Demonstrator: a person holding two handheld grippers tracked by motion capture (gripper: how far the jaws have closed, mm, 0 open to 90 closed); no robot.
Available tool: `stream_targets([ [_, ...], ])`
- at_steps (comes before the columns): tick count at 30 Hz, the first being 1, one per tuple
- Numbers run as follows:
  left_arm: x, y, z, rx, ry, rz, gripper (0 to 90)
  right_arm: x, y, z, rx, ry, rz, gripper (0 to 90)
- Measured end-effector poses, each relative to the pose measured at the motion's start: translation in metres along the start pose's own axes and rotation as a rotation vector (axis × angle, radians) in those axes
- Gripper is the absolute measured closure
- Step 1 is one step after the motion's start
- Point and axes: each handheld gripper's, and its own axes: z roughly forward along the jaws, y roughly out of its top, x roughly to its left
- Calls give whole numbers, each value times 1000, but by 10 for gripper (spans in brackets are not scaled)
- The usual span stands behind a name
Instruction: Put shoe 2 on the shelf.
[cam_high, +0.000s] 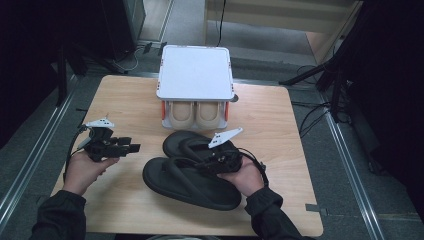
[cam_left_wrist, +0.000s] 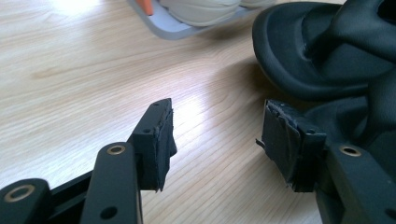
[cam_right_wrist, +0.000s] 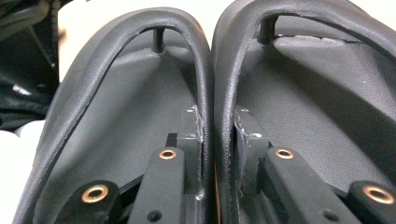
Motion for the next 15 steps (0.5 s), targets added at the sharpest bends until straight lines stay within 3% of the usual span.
stream_targets([
  [8,1,-8,-7,-3,18,-11,440,-6,24,-11,5,58,-27,766],
  [11,2,-11,-10,-7,25,-20,440,-5,34,-17,15,60,-34,766],
  [15,3,-15,-12,-16,35,-27,437,-6,48,-29,-10,66,-51,766],
])
